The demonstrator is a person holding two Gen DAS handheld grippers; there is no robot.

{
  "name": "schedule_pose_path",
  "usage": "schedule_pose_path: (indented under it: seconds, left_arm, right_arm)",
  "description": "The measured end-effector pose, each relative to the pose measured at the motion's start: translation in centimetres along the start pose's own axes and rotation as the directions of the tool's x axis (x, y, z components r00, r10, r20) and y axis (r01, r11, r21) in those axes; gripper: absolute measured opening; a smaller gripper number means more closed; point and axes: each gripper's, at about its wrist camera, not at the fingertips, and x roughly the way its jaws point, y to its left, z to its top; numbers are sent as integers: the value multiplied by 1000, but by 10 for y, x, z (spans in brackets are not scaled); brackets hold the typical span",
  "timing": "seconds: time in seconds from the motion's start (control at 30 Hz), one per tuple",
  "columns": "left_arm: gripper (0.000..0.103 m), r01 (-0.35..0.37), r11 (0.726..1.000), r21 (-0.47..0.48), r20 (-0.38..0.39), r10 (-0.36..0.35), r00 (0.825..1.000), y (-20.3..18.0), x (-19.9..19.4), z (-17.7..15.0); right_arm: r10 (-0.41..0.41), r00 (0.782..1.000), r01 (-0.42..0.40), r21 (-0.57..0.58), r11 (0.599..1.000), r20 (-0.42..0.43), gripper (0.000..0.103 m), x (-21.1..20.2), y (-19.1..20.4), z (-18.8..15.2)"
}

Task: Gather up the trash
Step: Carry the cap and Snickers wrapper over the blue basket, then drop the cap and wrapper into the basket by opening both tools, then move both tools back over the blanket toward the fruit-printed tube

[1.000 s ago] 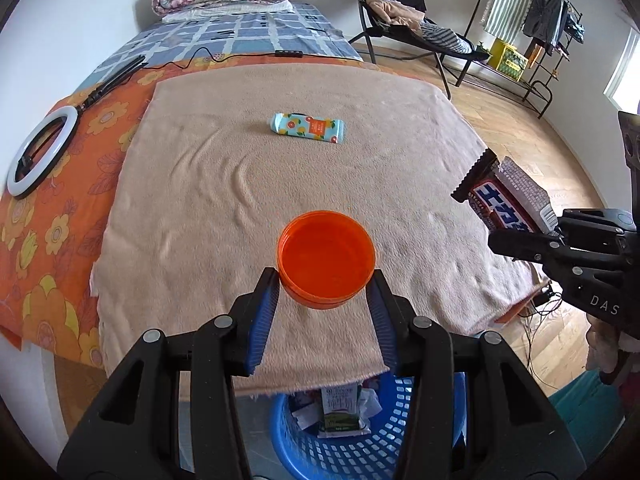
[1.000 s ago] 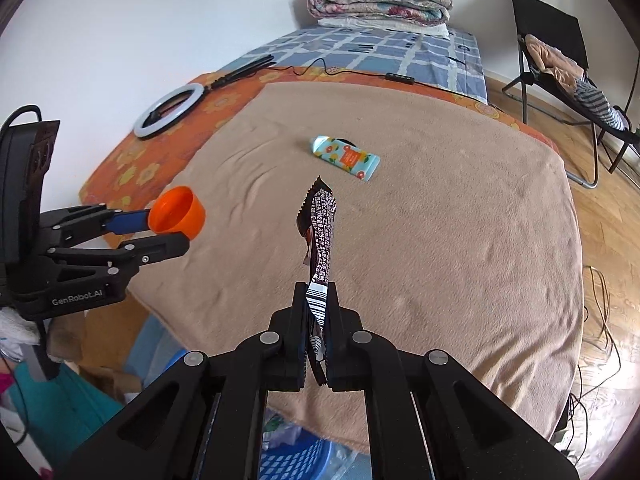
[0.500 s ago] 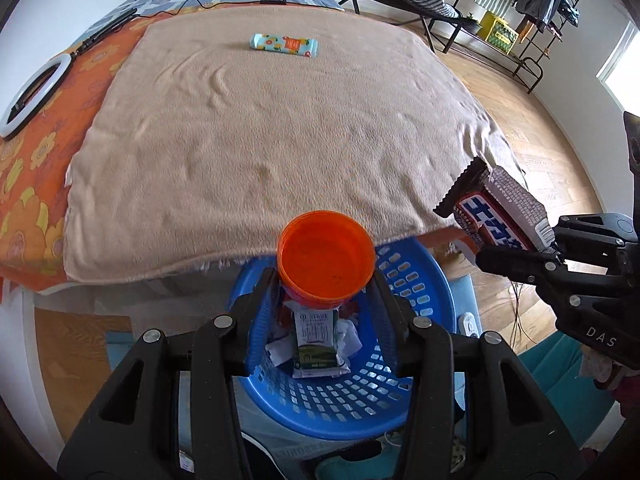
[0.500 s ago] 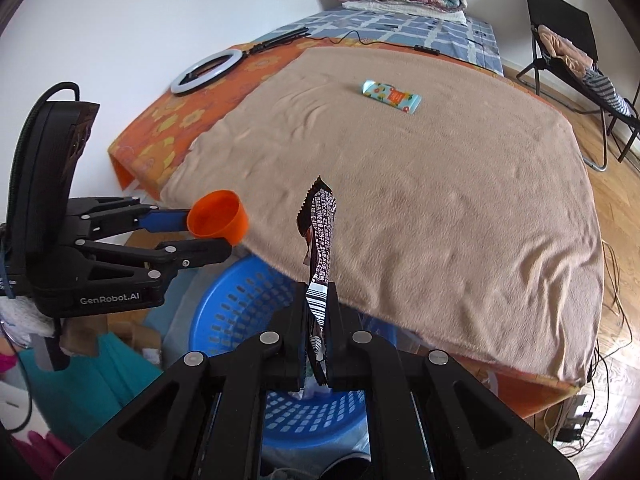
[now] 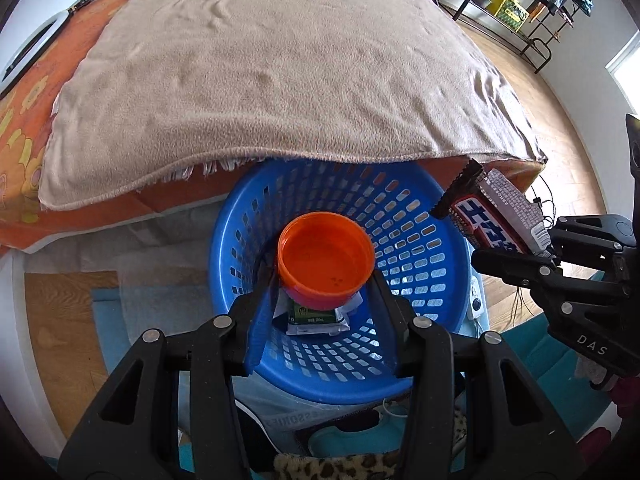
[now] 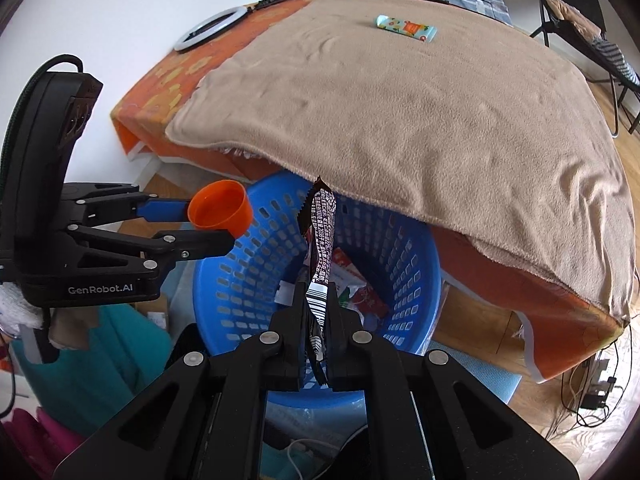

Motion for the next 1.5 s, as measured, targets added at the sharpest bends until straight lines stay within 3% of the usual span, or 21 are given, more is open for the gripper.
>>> schedule_pose_path:
  seconds: [0.3,0.37,0.43,0.5,0.97,1.27,1.5]
  left_arm:
    - [47,-10,1000,-24,-32,9,999,7,8,1]
    - [58,-14,999,-33,-31,13,999,9,9,2]
    - [60,-14,999,-39,-27,13,1000,11,8,1]
    - [60,-20,999,-42,-28,19,999,12,9,2]
    - [68,-14,994,-109,-3,13,1000,23,0,20]
    - [68,-22,995,-92,57,27,998,26,-18,64]
    - [68,-43,996,-74,98,50,994,40,-30,108]
  right_arm:
    - [-4,1000,4,3,1000,-24,5,11,-2,-4]
    - [-3,999,3,9,1000,-33,17,14,-3,-5]
    - [-16,999,16,14,1000,-36,58,16,-4,-5]
    - [-31,999,31,15,999,-21,65,15,-4,-4]
    - [-60,998,61,55,997,-29,65,15,-14,1]
    - [-15,1000,13,101,995,20,65,3,-30,20]
    - [-19,994,15,39,999,105,65,-13,-46,65]
